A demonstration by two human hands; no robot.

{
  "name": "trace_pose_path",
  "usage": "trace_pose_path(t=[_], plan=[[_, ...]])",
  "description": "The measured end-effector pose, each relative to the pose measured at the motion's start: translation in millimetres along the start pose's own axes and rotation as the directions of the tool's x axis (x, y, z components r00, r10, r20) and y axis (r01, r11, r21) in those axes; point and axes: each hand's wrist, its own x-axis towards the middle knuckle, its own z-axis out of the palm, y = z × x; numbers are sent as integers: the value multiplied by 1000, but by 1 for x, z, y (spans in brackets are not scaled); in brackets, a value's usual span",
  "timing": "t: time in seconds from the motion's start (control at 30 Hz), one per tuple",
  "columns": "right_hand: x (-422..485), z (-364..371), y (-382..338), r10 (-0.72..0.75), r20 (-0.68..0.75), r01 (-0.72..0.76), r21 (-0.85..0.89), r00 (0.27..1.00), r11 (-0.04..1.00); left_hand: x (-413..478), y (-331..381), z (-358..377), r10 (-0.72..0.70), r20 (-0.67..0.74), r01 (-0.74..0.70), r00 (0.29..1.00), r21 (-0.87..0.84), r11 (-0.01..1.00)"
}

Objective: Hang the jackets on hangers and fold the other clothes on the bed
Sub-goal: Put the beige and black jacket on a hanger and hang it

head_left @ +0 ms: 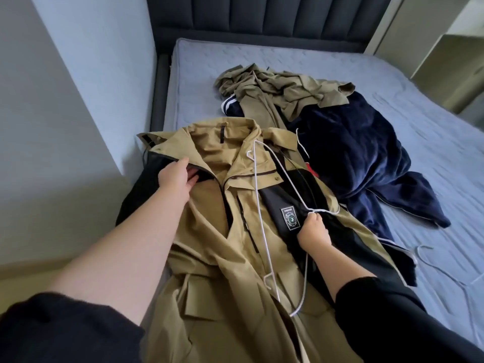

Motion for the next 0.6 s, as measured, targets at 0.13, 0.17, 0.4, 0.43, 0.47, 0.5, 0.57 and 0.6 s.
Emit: trace_pose_path(t=[0.13, 0.17, 0.4, 0.43, 0.47, 0.5, 0.57, 0.6], plan=[[-12, -13, -11, 36, -30, -33, 87, 999, 996, -31, -8, -6, -15, 68, 29, 998, -219, 975], [-17, -21, -17, 50, -42, -44, 140, 998, 989, -40, -12, -10, -27, 72, 45, 997, -264, 963], [-67, -78, -41, 99, -213, 6, 446, 972, 895, -113, -38, -44, -46, 168, 109, 985, -387, 916], [-77, -85, -41, 65, -242, 45, 423, 968, 905, -123, -39, -49, -31, 159, 91, 987, -385, 918], [-86, -92, -40, 14, -288, 100, 377, 958, 921, -131, -37, -54, -16, 156, 75, 988, -381, 922], [-92, -97, -39, -58, -338, 169, 310, 939, 936, -136, -35, -57, -5, 157, 63, 988, -369, 927], [-109, -108, -35, -232, -418, 317, 145, 878, 937, -149, -26, -64, 15, 159, 37, 987, -320, 947], [-118, -113, -34, -297, -440, 362, 71, 848, 929, -154, -20, -67, 24, 155, 22, 988, -290, 957]])
